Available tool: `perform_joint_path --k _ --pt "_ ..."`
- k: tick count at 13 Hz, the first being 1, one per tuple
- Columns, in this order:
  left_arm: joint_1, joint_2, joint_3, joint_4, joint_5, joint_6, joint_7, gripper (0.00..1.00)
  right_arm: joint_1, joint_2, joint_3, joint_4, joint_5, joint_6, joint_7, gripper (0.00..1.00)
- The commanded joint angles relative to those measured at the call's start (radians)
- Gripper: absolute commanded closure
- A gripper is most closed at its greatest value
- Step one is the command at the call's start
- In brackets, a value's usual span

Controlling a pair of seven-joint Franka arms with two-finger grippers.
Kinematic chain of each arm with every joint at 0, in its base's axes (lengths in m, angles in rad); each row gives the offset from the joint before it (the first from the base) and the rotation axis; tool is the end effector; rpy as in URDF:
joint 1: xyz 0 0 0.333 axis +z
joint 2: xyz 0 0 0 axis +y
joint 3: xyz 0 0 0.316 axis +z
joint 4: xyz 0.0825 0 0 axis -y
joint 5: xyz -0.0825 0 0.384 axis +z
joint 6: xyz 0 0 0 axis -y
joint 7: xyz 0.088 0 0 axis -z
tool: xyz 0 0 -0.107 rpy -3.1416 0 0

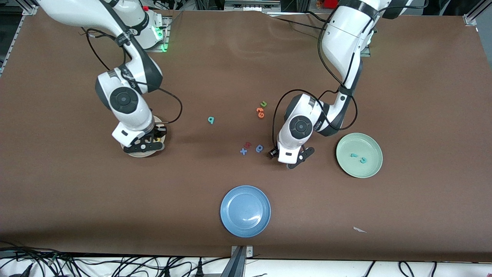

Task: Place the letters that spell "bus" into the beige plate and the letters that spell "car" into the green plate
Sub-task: 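Release the s on the white plate while the left gripper grasps the o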

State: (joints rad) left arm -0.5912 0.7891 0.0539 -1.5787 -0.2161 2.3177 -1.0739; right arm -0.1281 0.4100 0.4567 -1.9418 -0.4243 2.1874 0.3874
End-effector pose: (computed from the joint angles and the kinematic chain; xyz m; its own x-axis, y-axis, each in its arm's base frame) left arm 0.5906 -0.3621 0.1696 0.7764 0.6177 -0.1250 0.6232 -0.7821 0.0055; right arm 0.5818 0.1706 0.2817 0.9823 0.1781 -0.0583 0.1857 -0.9672 0.1731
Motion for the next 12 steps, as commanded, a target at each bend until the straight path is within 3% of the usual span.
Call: perform_joint_path --k 1,3,5,6,8,10,12 --pt "-0.012 -0.048 0.009 -0.055 0.023 0.014 -0.004 0.41 -0.033 -0.025 -0.006 -0.048 0.021 0.008 -0.050 0.82" --pt "-0.010 -0.048 0.009 -0.055 0.024 0.014 -0.004 0.47 -0.036 -0.022 -0.009 -0.052 0.022 0.008 -0.050 0.69" --pt "-0.009 -0.048 0.011 -0.055 0.024 0.014 -0.003 0.49 -0.036 -0.020 -0.007 -0.052 0.022 0.008 -0.042 0.45" --pt "-0.009 -0.048 0.011 -0.055 0.033 0.014 -0.008 0.50 -0.036 -0.020 -0.007 -0.052 0.022 0.006 -0.038 0.40" --pt "-0.006 -0.048 0.011 -0.055 0.043 0.014 -0.009 0.53 -0.036 -0.020 -0.007 -0.052 0.024 0.005 -0.035 0.36" --pt "-0.006 -0.048 0.011 -0.055 0.044 0.014 -0.009 0.61 -0.033 -0.020 -0.003 -0.052 0.094 0.002 -0.007 0.36" --pt "-0.007 -0.048 0.011 -0.057 0.044 0.014 -0.014 0.63 -0.021 -0.020 0.025 -0.055 0.124 0.006 0.083 0.36"
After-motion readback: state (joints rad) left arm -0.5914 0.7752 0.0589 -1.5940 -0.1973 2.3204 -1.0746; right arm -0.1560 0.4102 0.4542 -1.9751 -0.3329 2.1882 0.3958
